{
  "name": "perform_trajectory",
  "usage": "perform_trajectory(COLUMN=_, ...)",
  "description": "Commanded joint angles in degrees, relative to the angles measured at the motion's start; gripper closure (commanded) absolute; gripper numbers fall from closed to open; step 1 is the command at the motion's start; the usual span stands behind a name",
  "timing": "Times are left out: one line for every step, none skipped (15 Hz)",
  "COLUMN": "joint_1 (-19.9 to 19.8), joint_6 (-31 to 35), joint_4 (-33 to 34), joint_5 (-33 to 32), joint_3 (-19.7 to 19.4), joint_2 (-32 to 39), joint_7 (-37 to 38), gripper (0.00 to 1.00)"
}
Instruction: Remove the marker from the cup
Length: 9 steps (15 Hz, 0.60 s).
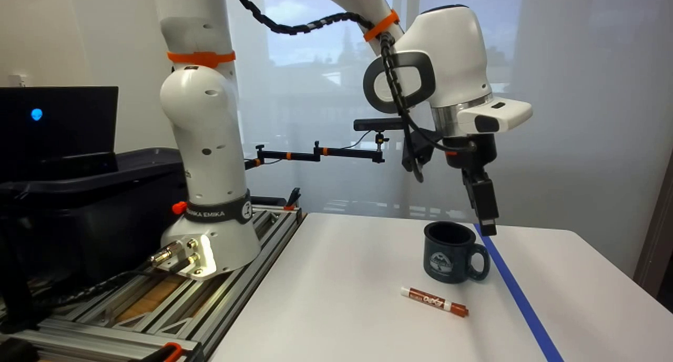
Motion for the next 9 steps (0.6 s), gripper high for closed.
perform_trajectory(joint_1=-0.23, joint_6=-0.01, joint_4=-0.18, joint_5=-0.03, joint_3=0.01, joint_2=-0.30, joint_7=0.00, gripper=0.00)
perform_trajectory(joint_1=-0.35, joint_6=-0.01, joint_4=-0.38, joint_5=-0.05, joint_3=0.03, joint_2=-0.42, joint_7=0.00, gripper=0.00)
perform_trajectory(joint_1=-0.37, joint_6=-0.01, joint_4=-0.50, joint_5=-0.05, joint_3=0.04, joint_2=-0.42, joint_7=0.00, gripper=0.00)
perform_trajectory(joint_1=-0.37, joint_6=-0.01, joint_4=-0.55, joint_5=-0.05, joint_3=0.09, joint_2=-0.42, joint_7=0.00, gripper=0.00)
perform_trajectory(joint_1=-0.37, joint_6=-0.01, joint_4=-0.55, joint_5=-0.05, joint_3=0.13, joint_2=-0.42, joint_7=0.00, gripper=0.00)
perform_trajectory(joint_1=-0.37, joint_6=-0.01, joint_4=-0.55, joint_5=-0.05, joint_3=0.15, joint_2=-0.42, joint_7=0.00, gripper=0.00)
perform_trajectory(joint_1=-0.37, joint_6=-0.01, joint_4=-0.56, joint_5=-0.05, joint_3=0.16, joint_2=-0.42, joint_7=0.00, gripper=0.00)
perform_trajectory(joint_1=-0.37, joint_6=-0.01, joint_4=-0.56, joint_5=-0.05, joint_3=0.17, joint_2=-0.42, joint_7=0.00, gripper=0.00)
perform_trajectory(joint_1=-0.37, joint_6=-0.01, joint_4=-0.56, joint_5=-0.05, joint_3=0.17, joint_2=-0.42, joint_7=0.00, gripper=0.00)
